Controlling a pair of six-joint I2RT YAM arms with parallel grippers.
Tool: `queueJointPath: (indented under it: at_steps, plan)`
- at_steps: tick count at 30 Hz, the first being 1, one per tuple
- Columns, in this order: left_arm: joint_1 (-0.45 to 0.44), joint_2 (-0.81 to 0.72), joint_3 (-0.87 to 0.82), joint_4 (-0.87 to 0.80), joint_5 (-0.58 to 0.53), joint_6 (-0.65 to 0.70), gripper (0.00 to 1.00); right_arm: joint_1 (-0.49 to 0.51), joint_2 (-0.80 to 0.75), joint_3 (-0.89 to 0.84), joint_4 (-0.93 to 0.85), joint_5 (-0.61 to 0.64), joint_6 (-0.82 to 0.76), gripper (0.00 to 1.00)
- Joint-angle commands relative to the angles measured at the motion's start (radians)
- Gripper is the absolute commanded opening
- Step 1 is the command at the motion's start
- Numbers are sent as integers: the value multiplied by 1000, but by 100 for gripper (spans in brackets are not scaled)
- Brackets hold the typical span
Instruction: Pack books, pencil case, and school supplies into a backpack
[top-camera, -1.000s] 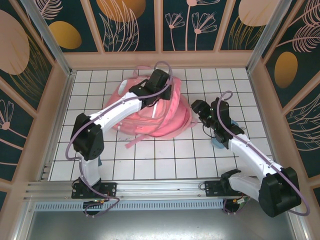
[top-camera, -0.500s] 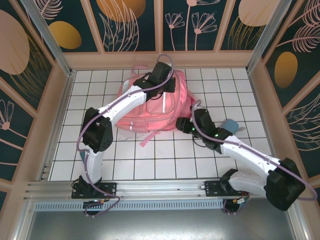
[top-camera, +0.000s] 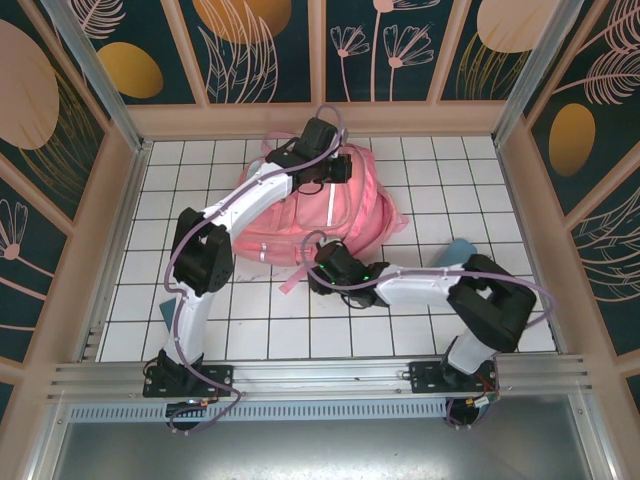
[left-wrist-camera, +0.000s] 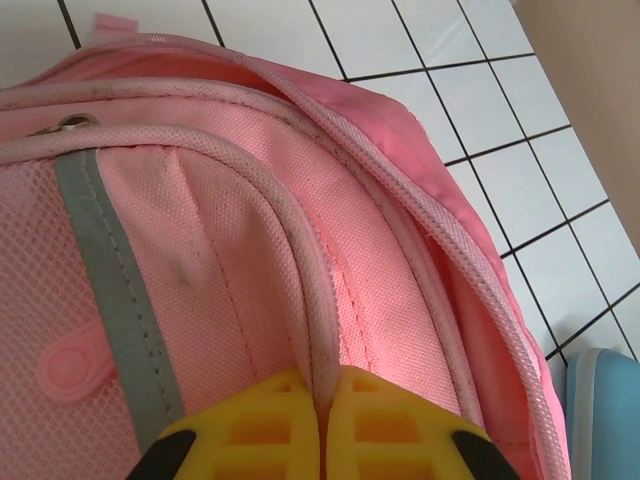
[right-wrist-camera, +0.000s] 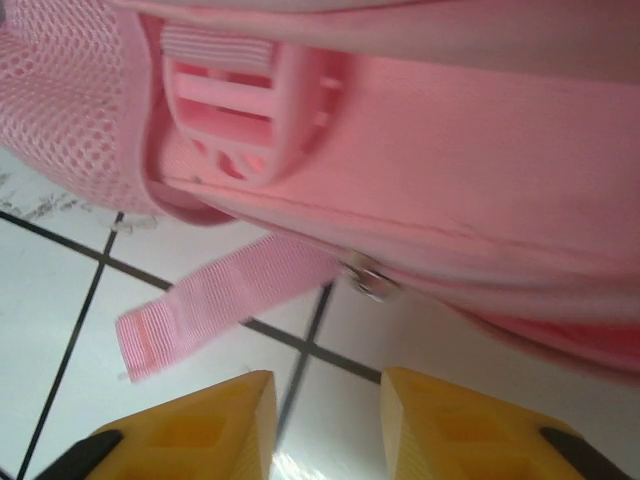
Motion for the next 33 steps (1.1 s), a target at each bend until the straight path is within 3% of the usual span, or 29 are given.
queueJointPath:
  at_steps: [1,7,14,19,27,33]
  plan:
    - [13,4,75,43,39,54,0,13,77,68,49,125,11,31]
    - [12,-13,83,38,59,49,0,14,135,101,22,277,50,37]
    - [12,-7,93,37,66,41,0,24,171,118,18,337,52,41]
    - [12,-10,80,37,76,33,0,31,183,115,73,310,-9,28]
    - [12,-39,39,49,-4,46,0,45,91,44,37,398,6,1]
    - [12,-43,3,45,-33,98,0,40,-62,-100,-23,459,33,0]
